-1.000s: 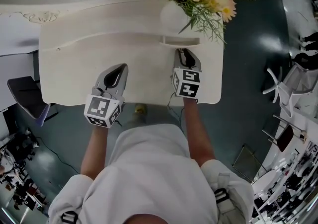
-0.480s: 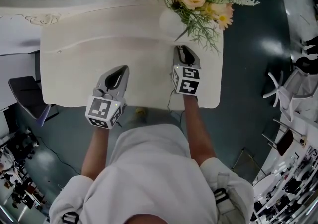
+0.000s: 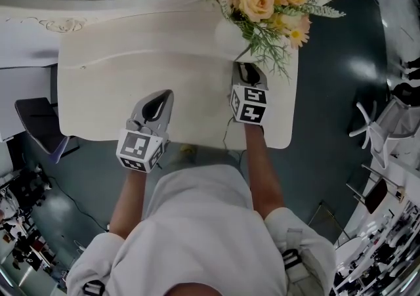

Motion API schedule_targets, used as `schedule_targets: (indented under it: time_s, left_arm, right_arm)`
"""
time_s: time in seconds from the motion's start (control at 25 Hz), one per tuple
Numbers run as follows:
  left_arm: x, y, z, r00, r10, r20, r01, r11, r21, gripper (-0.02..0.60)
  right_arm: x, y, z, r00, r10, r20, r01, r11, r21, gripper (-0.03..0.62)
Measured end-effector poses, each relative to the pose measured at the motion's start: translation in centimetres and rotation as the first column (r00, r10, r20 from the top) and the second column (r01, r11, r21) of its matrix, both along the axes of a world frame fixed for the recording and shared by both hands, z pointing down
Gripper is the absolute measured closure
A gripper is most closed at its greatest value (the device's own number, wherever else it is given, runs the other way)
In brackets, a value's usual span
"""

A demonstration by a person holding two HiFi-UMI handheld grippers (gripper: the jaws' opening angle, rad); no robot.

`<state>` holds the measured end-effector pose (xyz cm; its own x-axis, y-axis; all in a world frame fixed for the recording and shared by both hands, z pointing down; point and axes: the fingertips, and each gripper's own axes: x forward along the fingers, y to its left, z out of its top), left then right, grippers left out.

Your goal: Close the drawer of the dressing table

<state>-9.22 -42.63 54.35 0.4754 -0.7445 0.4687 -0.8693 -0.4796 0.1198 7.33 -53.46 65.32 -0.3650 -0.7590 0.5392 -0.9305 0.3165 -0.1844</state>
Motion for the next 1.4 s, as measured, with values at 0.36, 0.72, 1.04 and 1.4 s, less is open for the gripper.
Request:
schedule_targets:
  time_s: [0.36,0.72,1.04,1.4]
  left_arm:
    - [0.5,0.5,-0.4,1.000,0.001,-0.004,-0.001,1.000,0.004,0.583]
    - [0.5,2.2,-1.0,1.000,0.007,-0.009,-0.007,1.000,0.011,0.582]
    - [-0.2,4.8,-2.1,1.000,0.023,-0.021,-0.022,0.999,0.040,0.581]
    - [-0.7,8.2,-4.5,0.998,0.045,-0.041,-0.041,0.995,0.096,0.582]
  right_arm:
    - [-0.1,0.5,0.4,0.999,-0.028,-0.023,0.028,0.999,-0.025,0.496]
    - [0.4,2.2,-0.3,1.000,-0.014,-0.027,0.013,1.000,-0.025,0.496]
    - [0.8,6.3,-2.3,0.999,0.025,-0.022,-0.025,1.000,0.006,0.497]
    - [1.0,11.7,-6.0,0.998,0.054,-0.019,-0.052,0.996,0.067,0.517]
